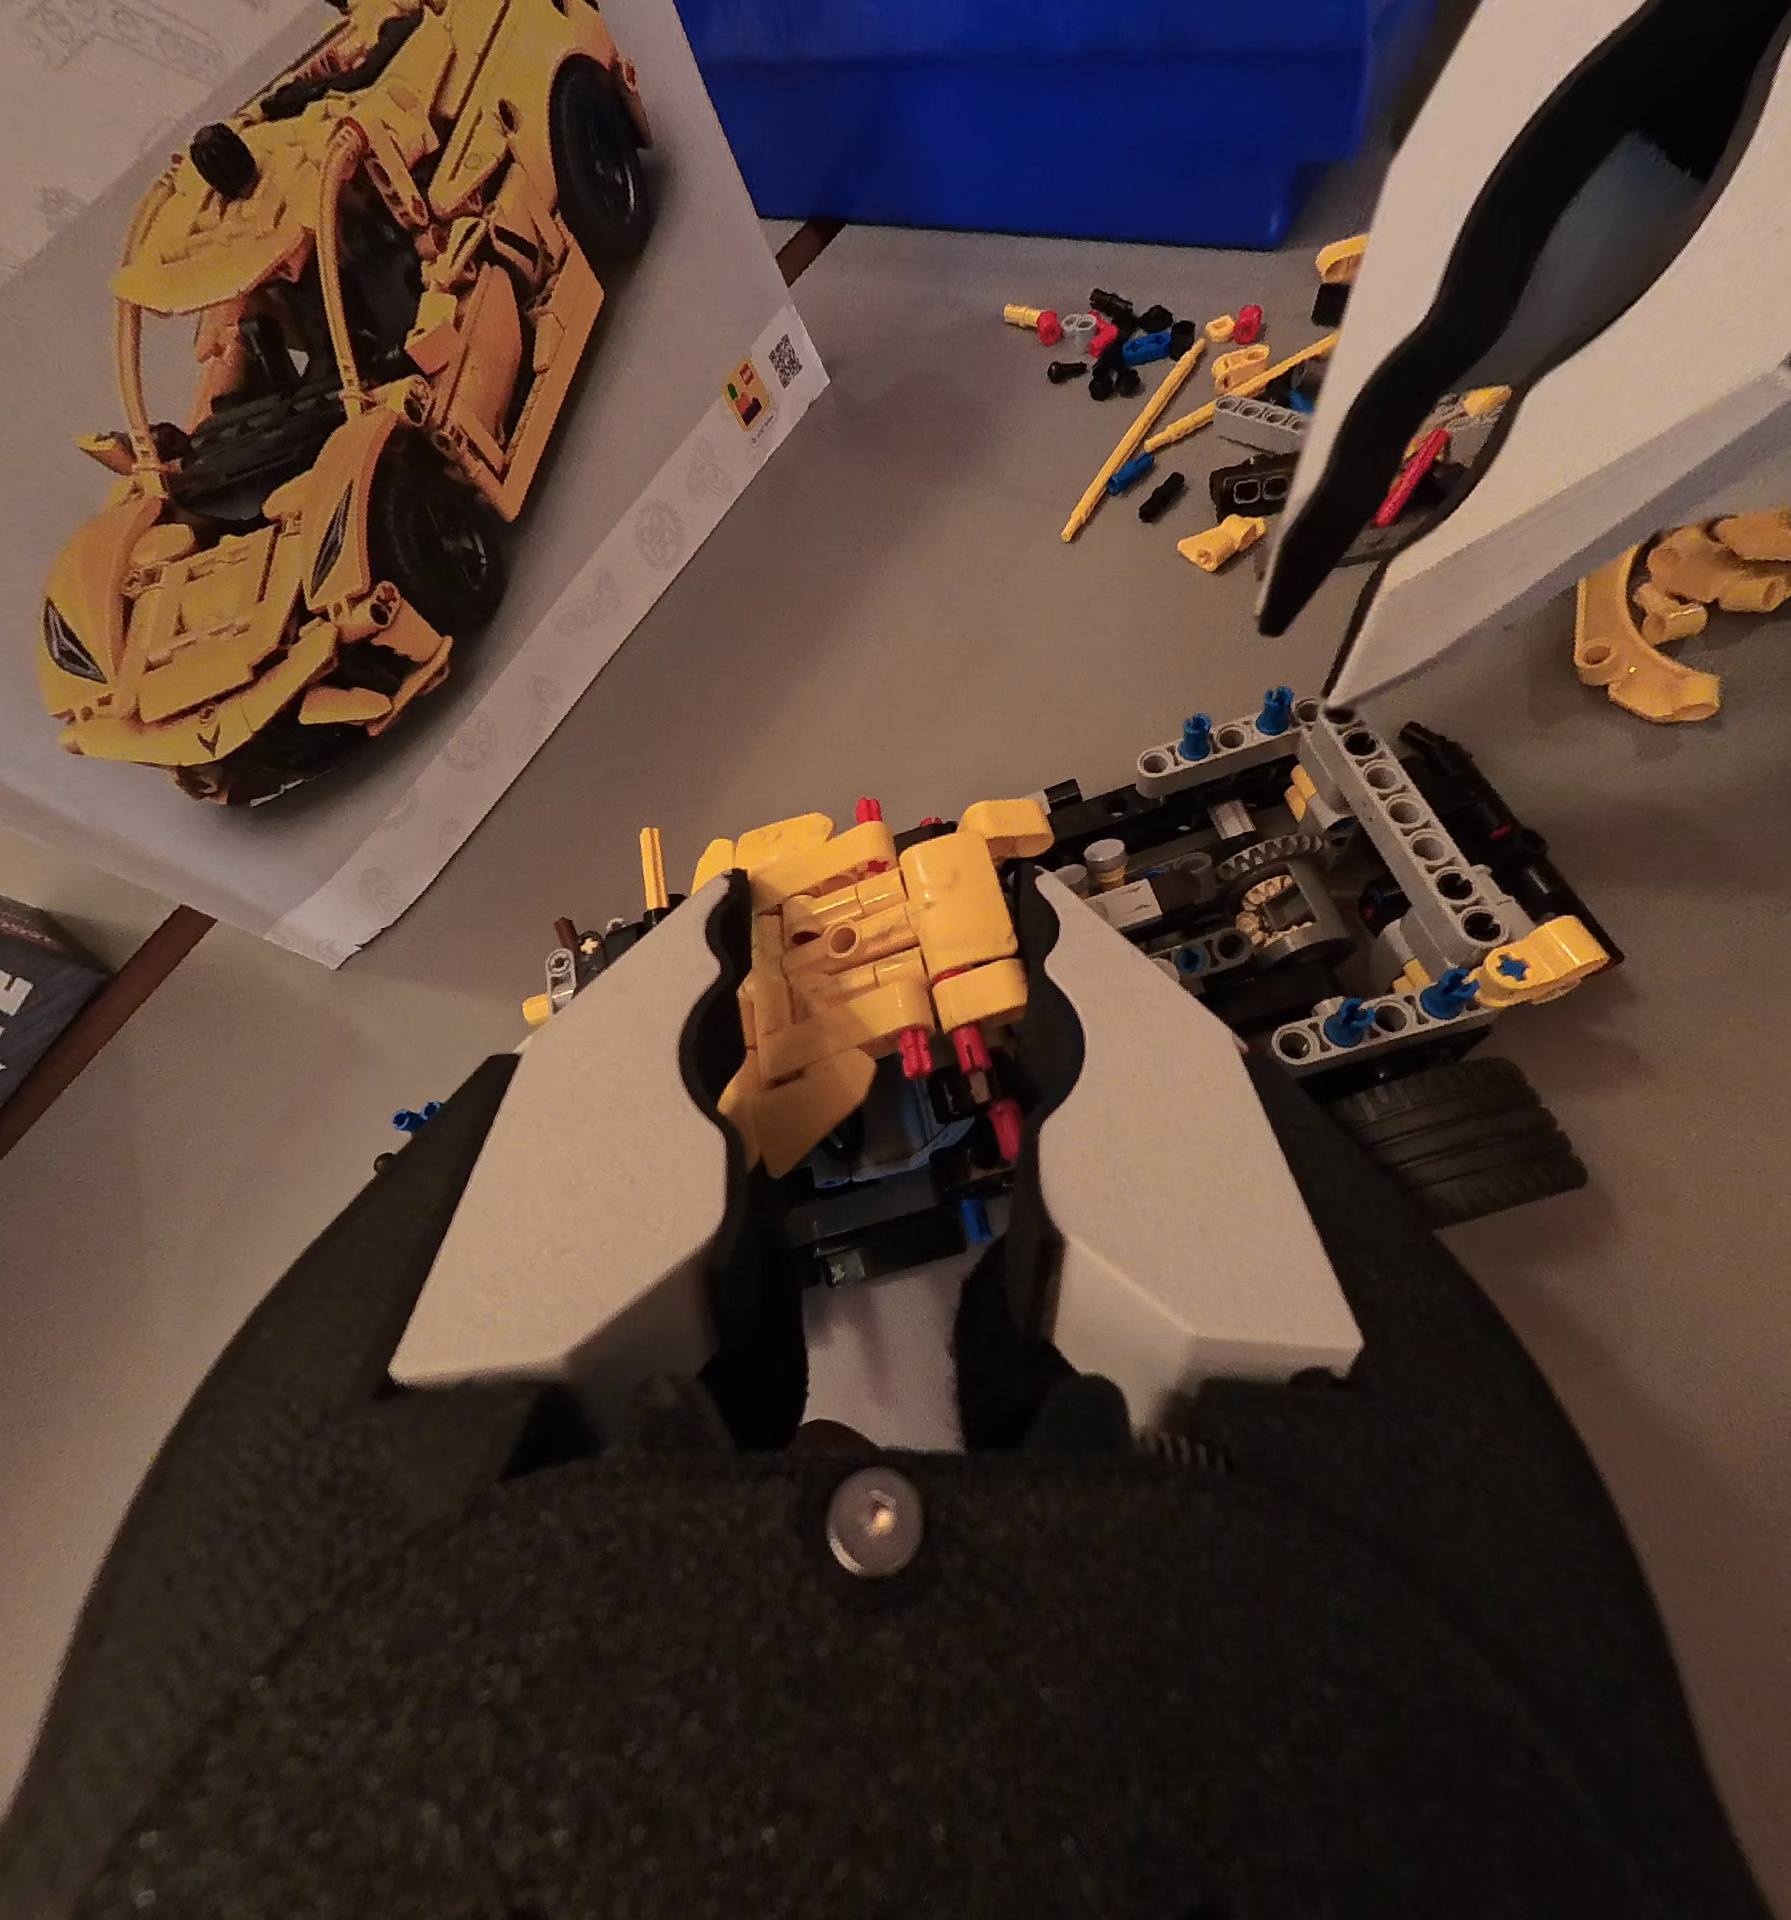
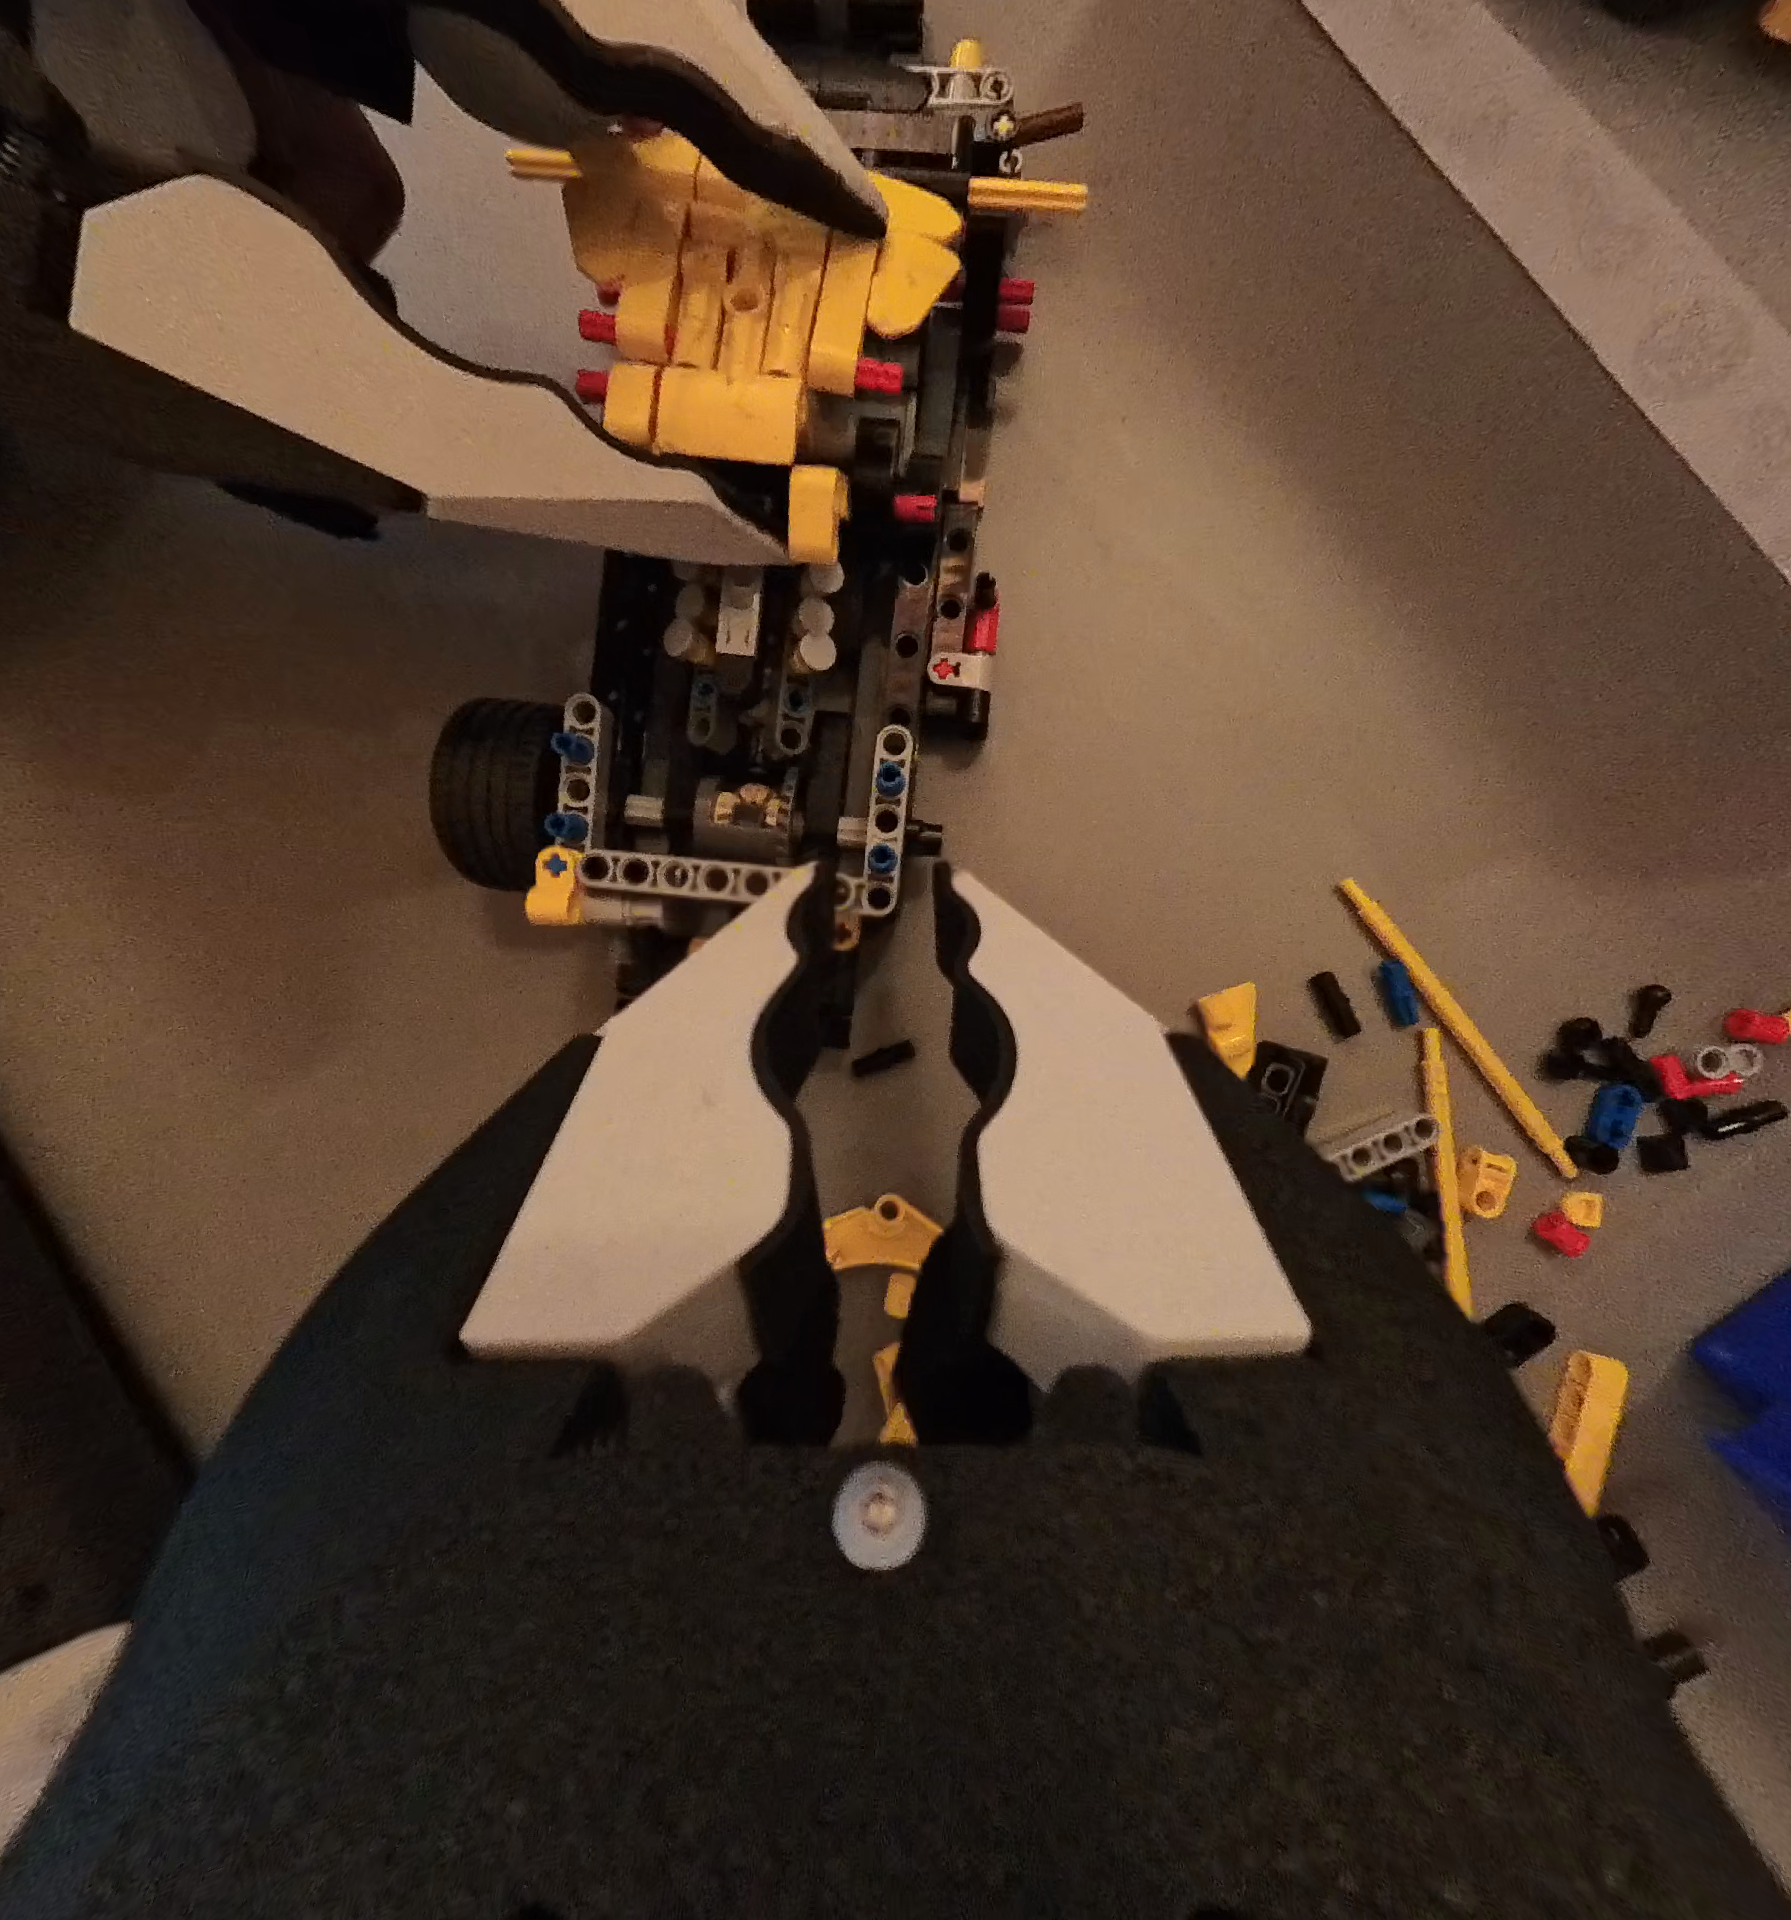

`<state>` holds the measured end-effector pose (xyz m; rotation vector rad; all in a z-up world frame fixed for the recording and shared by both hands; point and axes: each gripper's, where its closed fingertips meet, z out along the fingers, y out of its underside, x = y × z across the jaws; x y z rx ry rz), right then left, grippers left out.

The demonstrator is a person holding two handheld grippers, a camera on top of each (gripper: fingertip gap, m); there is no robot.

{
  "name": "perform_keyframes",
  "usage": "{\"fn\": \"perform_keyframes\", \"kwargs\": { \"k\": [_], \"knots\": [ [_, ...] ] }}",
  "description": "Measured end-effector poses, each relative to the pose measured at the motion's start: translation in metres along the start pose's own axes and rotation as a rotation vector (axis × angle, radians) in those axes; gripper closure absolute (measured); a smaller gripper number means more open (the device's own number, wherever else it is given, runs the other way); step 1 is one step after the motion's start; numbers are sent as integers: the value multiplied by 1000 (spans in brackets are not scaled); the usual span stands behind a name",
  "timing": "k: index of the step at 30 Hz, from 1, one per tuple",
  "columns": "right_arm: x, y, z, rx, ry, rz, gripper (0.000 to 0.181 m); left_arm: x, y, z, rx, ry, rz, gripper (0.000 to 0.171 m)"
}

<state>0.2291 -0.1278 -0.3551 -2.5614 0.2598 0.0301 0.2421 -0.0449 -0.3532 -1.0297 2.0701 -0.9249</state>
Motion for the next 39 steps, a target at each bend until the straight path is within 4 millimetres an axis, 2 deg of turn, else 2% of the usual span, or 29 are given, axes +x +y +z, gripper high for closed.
{"fn": "perform_keyframes", "kwargs": {
  "k": [5,10,12,15,17,19,21,25,28,30,32,39],
  "knots": [
    [0,15,-4,5,-66,38,164,0,0,0,5,1,0,120],
    [-13,-1,-16,141,-123,-43,159,-1,0,-1,17,5,31,120],
    [-18,-9,-17,202,-126,-123,158,-2,1,-2,19,16,38,120],
    [-26,-20,-12,251,-88,-382,158,-4,1,-3,30,61,44,120],
    [-31,-21,-10,169,-74,-536,159,-7,2,-3,46,73,34,119],
    [-42,-21,-10,93,-134,-661,158,-9,3,-3,51,74,26,119],
    [-47,-21,-6,22,-188,-756,147,-9,3,-3,54,70,21,119],
    [-42,-9,3,-163,-233,-937,155,-9,3,-3,55,70,13,119],
    [-36,-12,9,-182,-207,-1072,158,-9,3,-3,52,64,14,119],
    [-32,-6,15,-233,-218,-1120,164,-9,3,-2,50,61,13,119],
    [-37,-4,18,-238,-258,-1125,173,-9,3,-2,51,60,11,119],
    [-36,3,10,-307,-325,-1124,175,0,1,1,57,71,18,119]
  ]
}}
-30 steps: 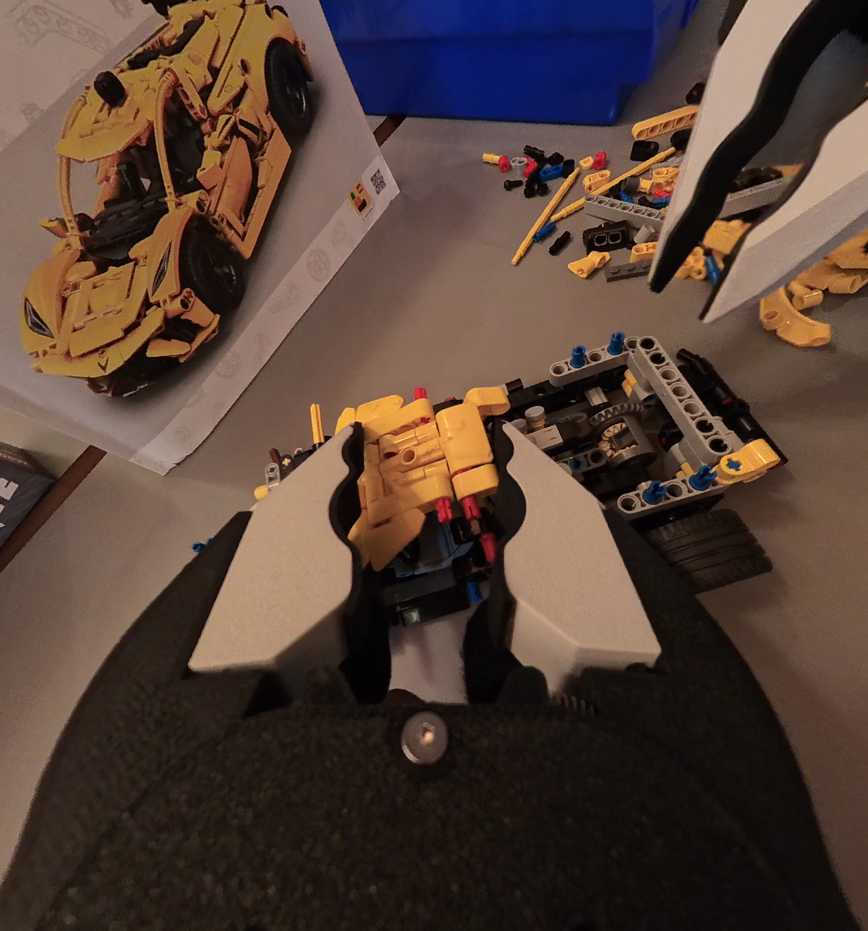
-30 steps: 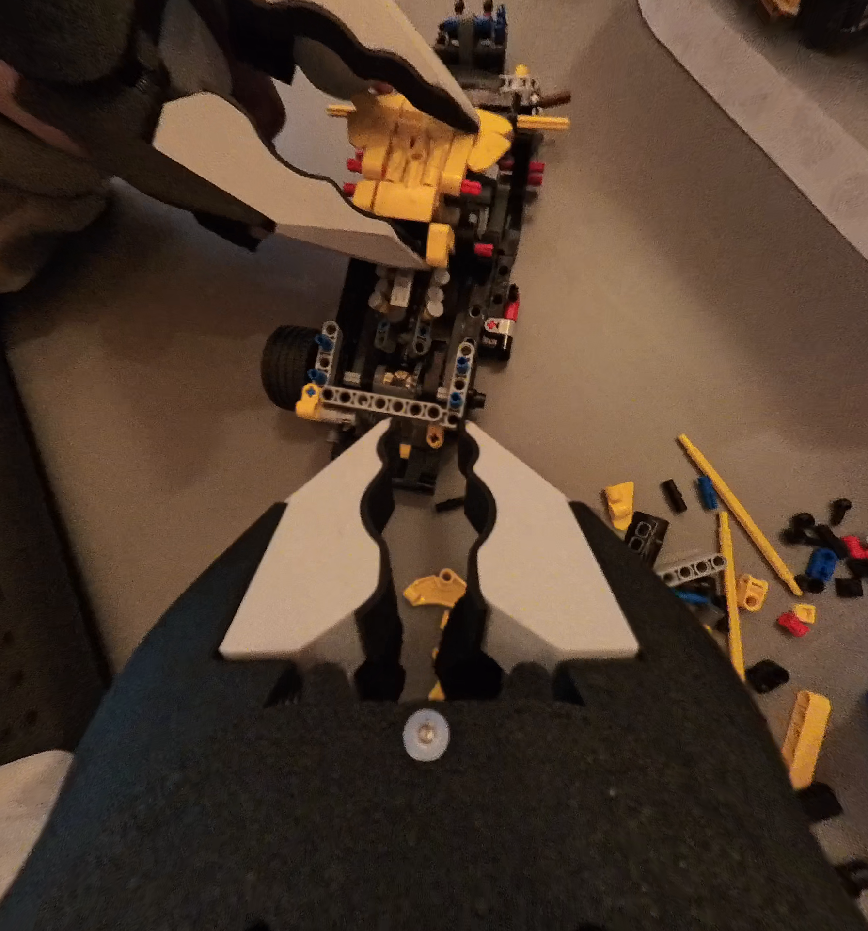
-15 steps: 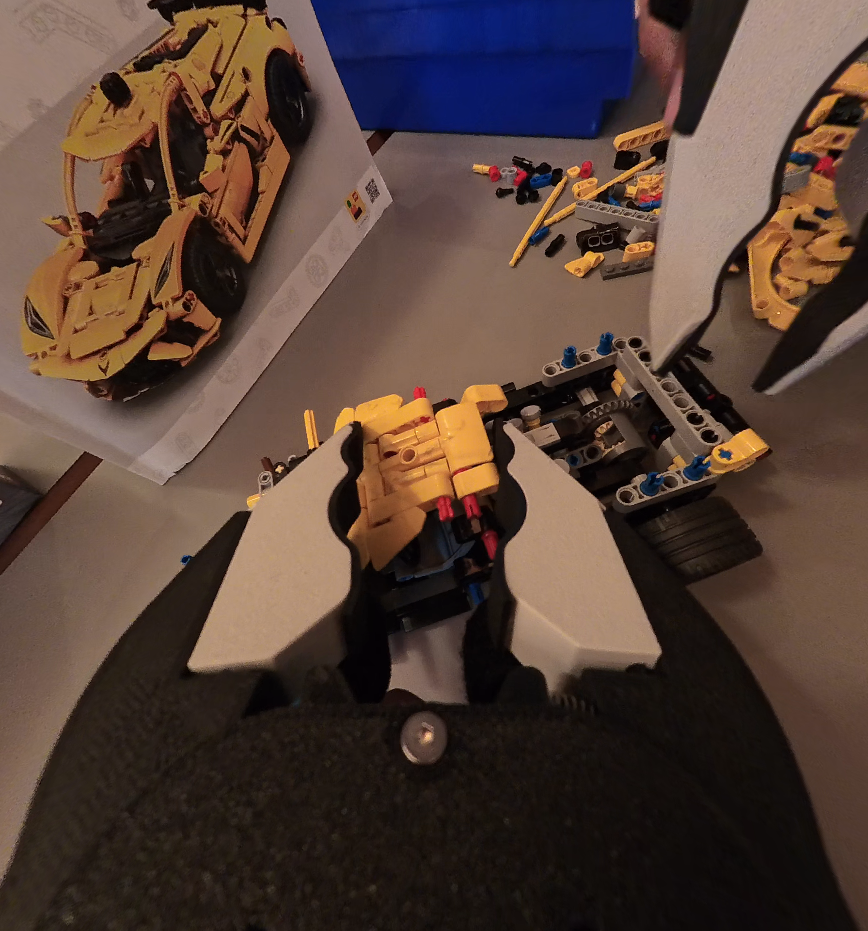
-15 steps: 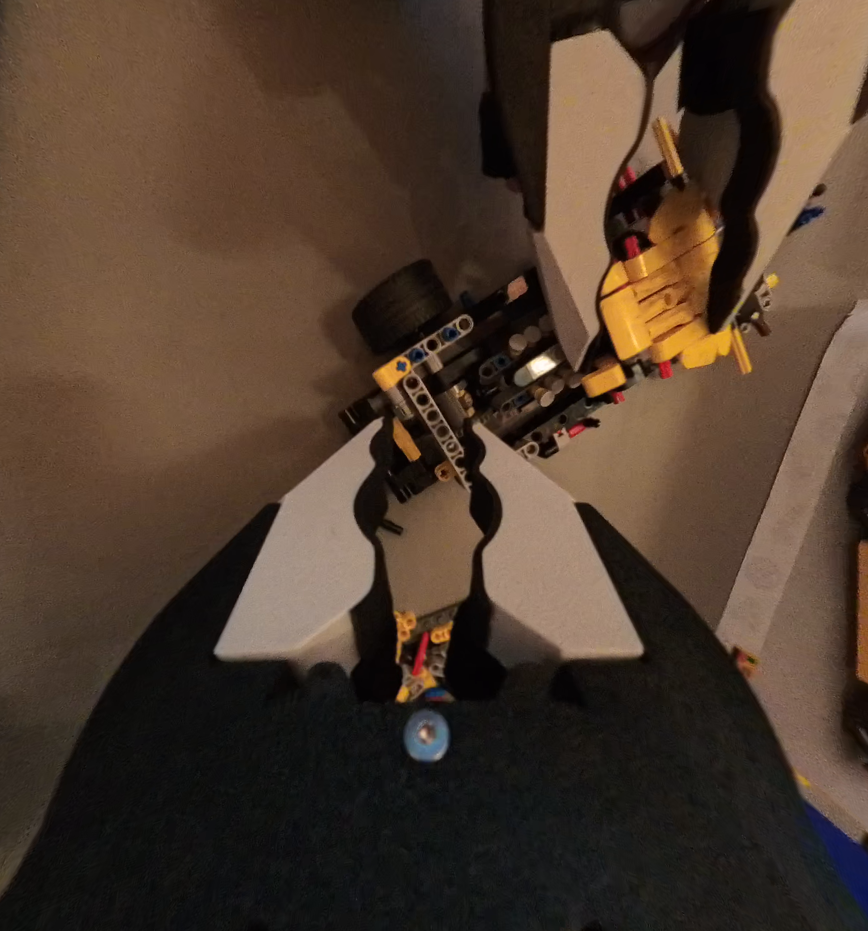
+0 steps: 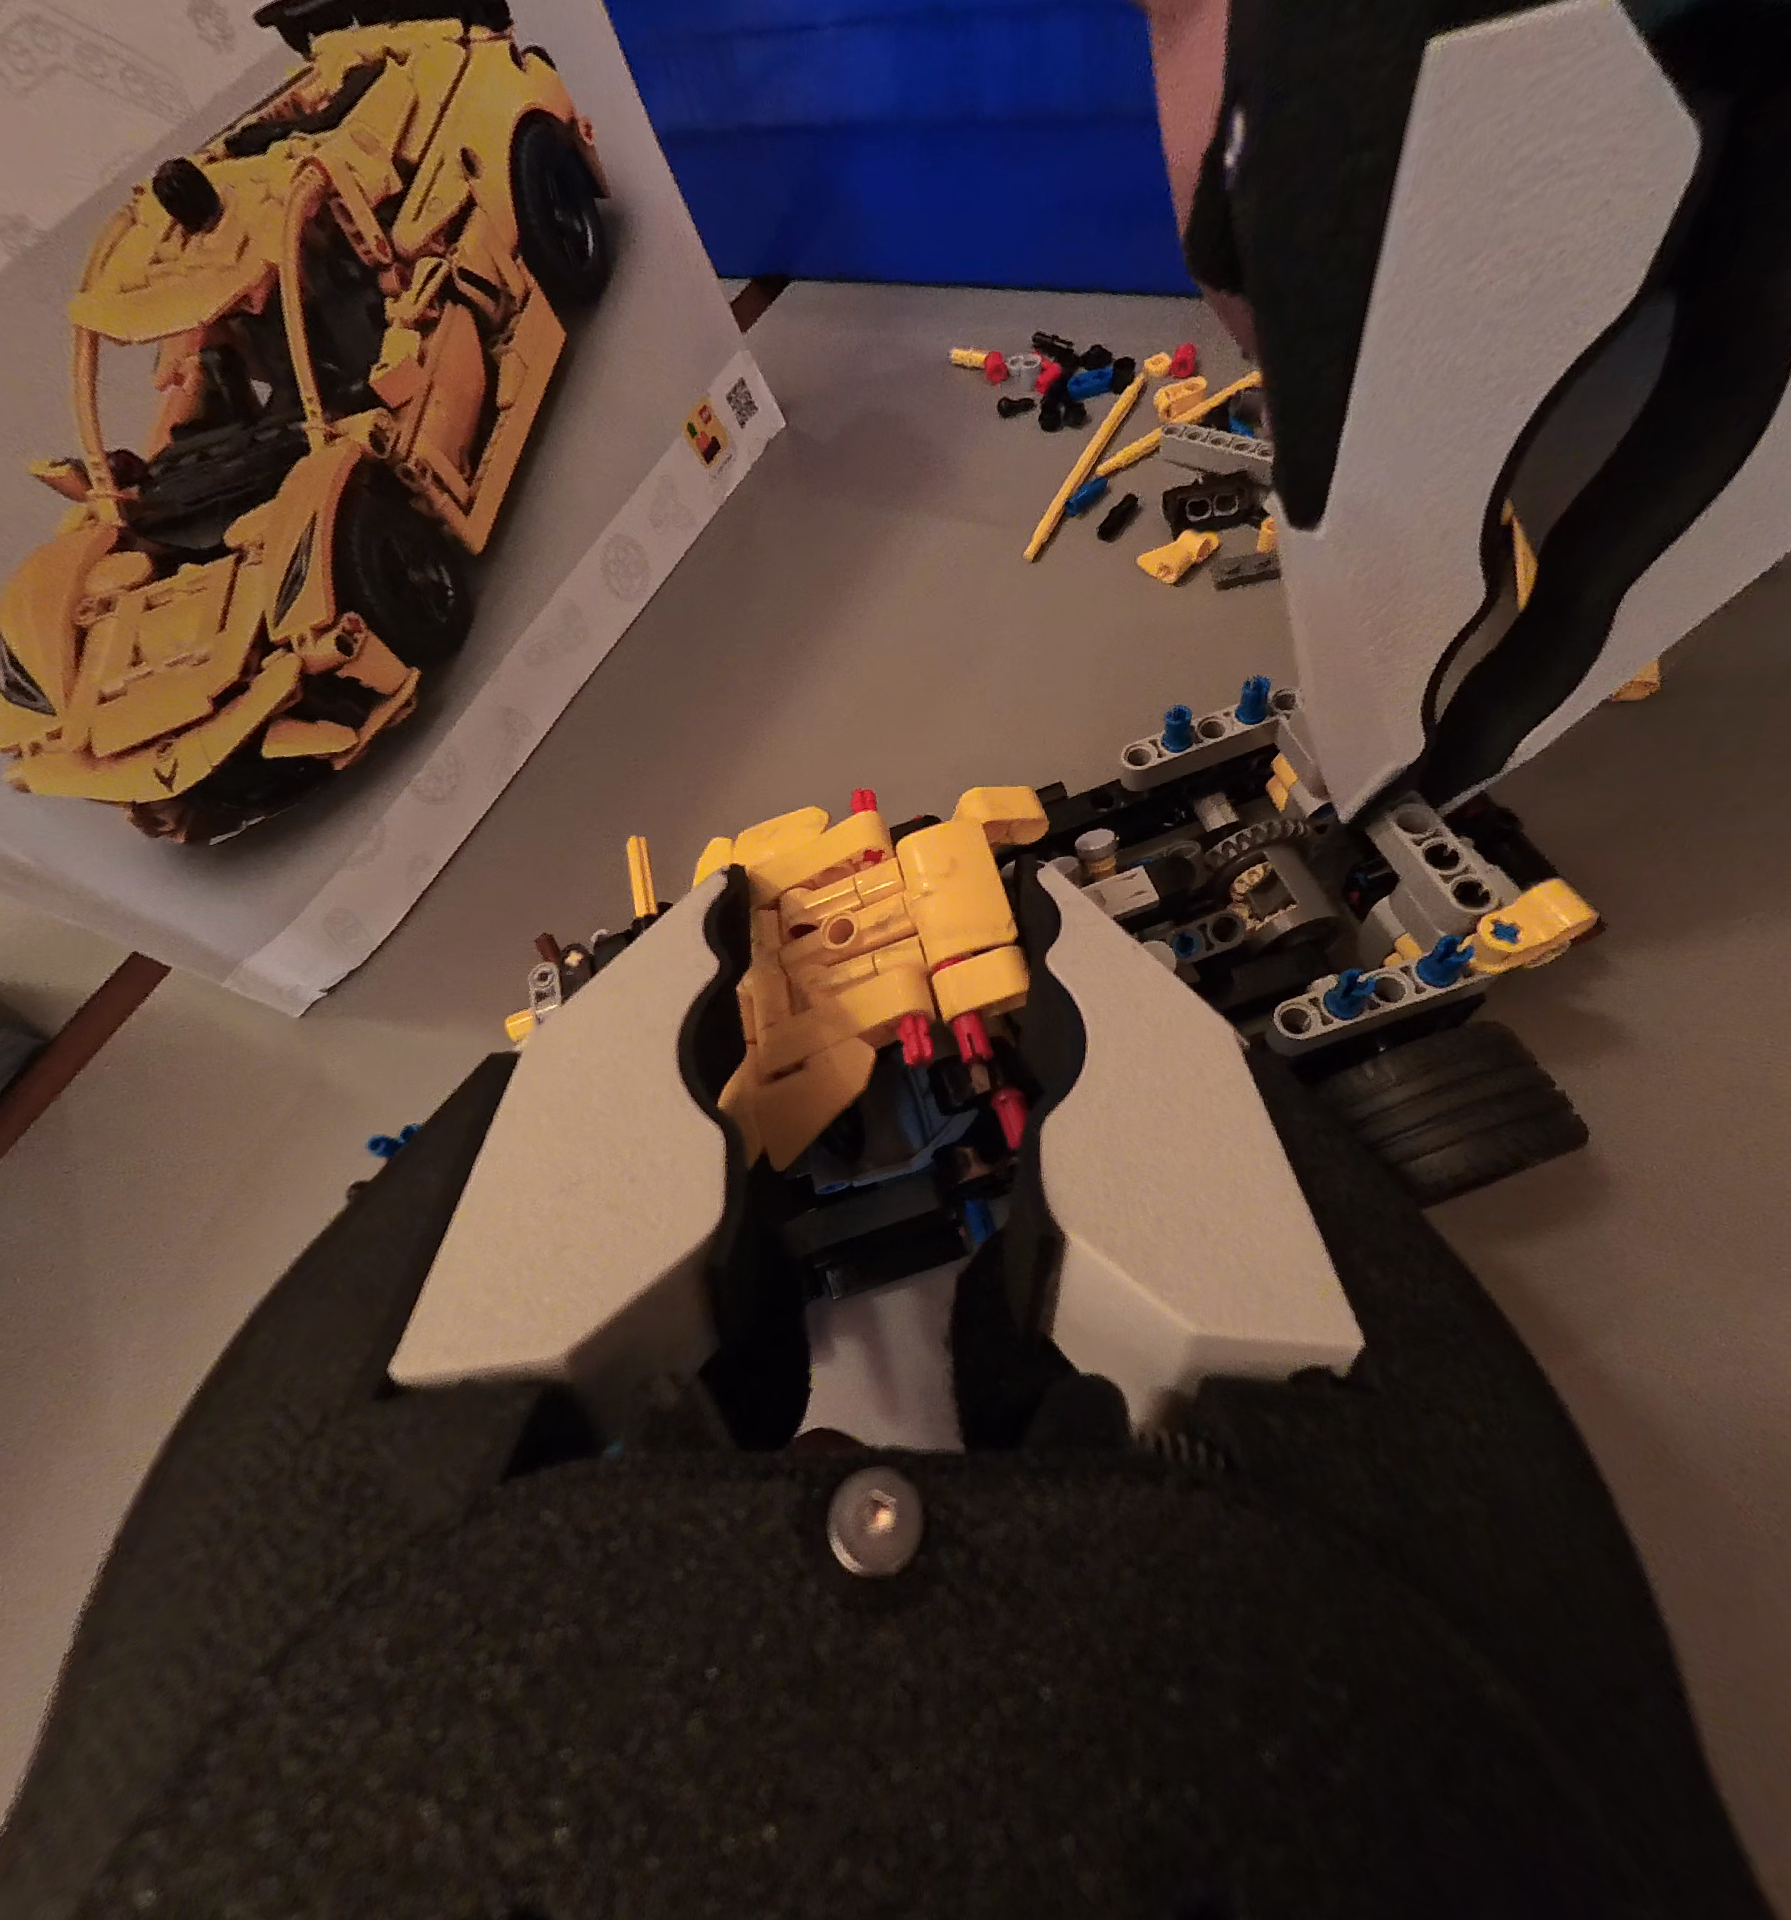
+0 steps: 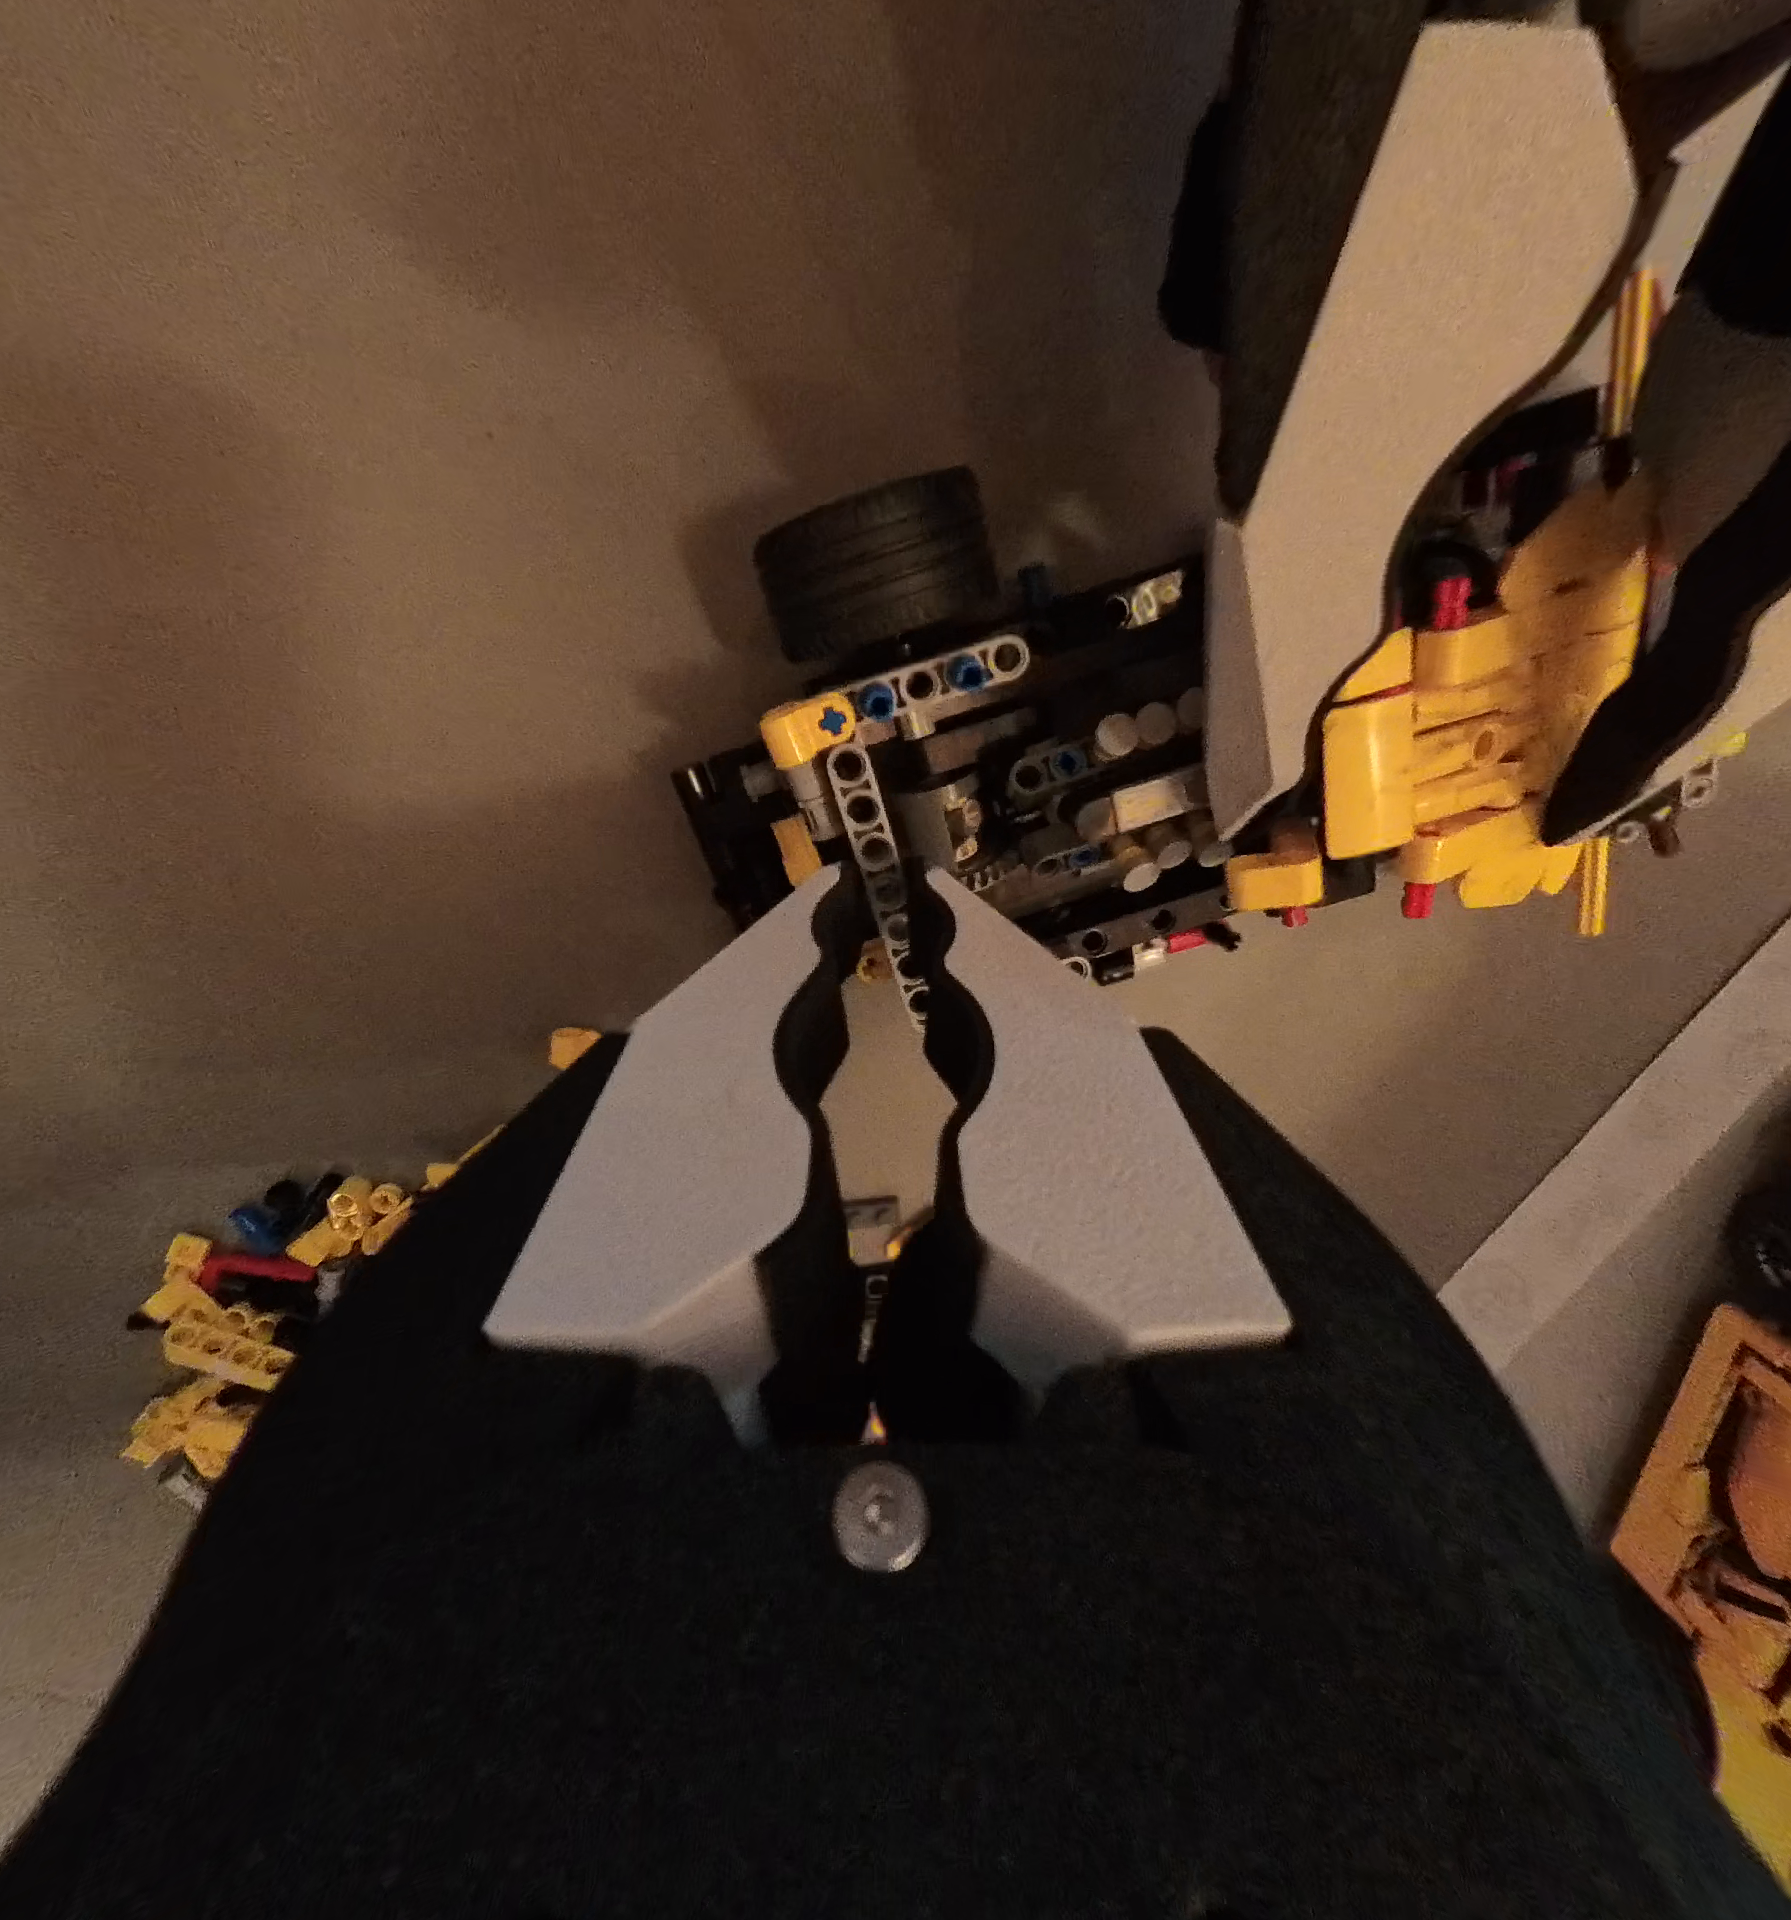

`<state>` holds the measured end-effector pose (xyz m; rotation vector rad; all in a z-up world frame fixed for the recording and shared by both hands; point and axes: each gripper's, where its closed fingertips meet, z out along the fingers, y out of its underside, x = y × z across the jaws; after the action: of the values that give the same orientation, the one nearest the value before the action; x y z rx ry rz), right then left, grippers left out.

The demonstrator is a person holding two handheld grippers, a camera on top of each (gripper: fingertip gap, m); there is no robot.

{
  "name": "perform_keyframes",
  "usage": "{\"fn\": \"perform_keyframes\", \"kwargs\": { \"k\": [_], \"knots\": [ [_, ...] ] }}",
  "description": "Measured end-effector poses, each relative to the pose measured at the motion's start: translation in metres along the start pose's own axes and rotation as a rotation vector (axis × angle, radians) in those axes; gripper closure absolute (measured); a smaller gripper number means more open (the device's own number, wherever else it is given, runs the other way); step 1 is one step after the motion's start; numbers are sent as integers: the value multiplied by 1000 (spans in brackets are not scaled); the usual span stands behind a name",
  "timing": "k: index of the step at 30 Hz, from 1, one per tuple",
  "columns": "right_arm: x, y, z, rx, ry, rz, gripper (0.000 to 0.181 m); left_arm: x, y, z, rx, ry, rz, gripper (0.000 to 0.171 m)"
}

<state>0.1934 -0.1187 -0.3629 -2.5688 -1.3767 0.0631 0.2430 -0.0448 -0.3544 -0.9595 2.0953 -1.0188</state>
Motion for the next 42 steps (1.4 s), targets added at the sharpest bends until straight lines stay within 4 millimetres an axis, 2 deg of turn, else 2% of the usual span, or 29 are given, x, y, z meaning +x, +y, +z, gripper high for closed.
{"fn": "perform_keyframes", "kwargs": {
  "k": [14,15,16,17,18,19,20,23,26,28,30,33,36,38,40,42],
  "knots": [
    [-8,7,-16,28,12,19,176,10,-8,4,34,25,-21,120],
    [-12,5,-19,42,5,15,181,12,-6,6,26,26,-6,121],
    [-5,-9,-43,161,39,49,181,12,-4,6,18,11,24,120],
    [5,-20,-79,270,93,82,181,11,-3,6,13,9,18,120],
    [12,-11,-101,231,155,84,181,11,-4,6,18,1,29,120],
    [14,2,-109,136,188,85,181,11,-4,6,14,-8,37,121],
    [9,4,-113,113,171,103,181,11,-5,7,8,-11,41,121],
    [-14,-1,-100,82,98,137,181,11,-5,5,17,10,54,121],
    [-21,-30,-86,328,84,197,181,10,-4,-2,29,42,130,122],
    [-14,-31,-73,437,124,304,157,10,2,-13,31,117,122,122],
    [-10,-21,-53,444,165,433,132,10,8,-28,39,176,147,125],
    [-33,-41,-12,490,100,468,122,16,15,-45,36,266,205,127],
    [-34,-76,8,493,94,453,122,16,20,-52,15,287,227,126],
    [-23,-94,2,474,121,452,132,12,22,-54,-16,256,211,124],
    [-9,-101,-6,432,204,436,149,9,19,-59,-22,218,182,124],
    [-4,-112,-7,447,233,437,157,8,12,-73,28,189,139,123]
  ]
}}
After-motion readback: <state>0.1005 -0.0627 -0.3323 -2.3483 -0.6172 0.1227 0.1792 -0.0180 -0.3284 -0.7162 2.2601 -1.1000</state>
